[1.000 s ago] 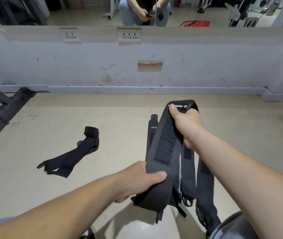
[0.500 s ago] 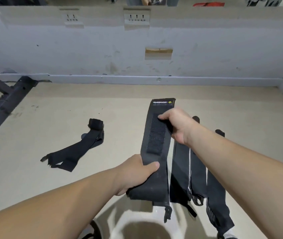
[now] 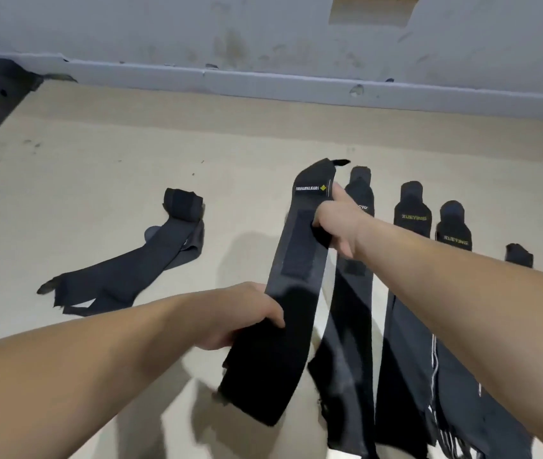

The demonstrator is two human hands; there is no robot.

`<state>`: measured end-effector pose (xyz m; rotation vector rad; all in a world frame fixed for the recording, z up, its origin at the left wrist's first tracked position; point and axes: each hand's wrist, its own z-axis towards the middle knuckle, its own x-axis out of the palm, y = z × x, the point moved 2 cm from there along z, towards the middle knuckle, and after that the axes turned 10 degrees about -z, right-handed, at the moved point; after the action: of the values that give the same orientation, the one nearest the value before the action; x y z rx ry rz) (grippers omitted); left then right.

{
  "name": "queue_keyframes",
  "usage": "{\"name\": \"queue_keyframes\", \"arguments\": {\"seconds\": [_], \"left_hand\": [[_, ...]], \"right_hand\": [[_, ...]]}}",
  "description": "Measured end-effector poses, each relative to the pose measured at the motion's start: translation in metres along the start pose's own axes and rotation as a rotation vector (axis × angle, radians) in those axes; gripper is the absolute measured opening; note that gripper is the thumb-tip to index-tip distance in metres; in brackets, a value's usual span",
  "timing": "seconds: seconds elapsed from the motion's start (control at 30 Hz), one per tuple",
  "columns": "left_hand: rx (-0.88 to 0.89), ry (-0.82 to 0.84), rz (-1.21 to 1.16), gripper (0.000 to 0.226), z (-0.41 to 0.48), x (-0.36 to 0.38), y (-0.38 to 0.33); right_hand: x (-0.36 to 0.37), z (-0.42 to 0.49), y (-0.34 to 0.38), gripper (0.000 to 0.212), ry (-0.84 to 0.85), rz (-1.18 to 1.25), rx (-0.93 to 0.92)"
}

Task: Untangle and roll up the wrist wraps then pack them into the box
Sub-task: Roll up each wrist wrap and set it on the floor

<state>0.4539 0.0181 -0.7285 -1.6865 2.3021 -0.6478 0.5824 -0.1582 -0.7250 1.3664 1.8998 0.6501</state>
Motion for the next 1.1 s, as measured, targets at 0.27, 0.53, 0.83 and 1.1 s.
{"name": "queue_keyframes", "arguments": {"seconds": [0.27, 0.53, 0.83, 1.1], "left_hand": [[0.147, -0.283, 0.02, 0.056, 0.117, -0.005, 0.018], [0.17, -0.3, 0.27, 0.037, 0.111, 0.013, 0.074], [0.323, -0.347, 0.529, 0.023, 0.098, -0.023, 0.072], [0.361, -1.034, 0.811, 0.039, 0.061, -0.204, 0.045]], "right_hand": [[-0.002, 0.093, -0.051, 0.089, -0.231, -0.596, 0.101], [0.043, 0.039, -0.124, 0.068, -0.141, -0.897, -0.198], [0.066, 0.018, -0.113, 0.029, -0.014, -1.161, -0.324], [0.148, 0.011, -0.045, 0.025, 0.233, -0.36, -0.097]]}}
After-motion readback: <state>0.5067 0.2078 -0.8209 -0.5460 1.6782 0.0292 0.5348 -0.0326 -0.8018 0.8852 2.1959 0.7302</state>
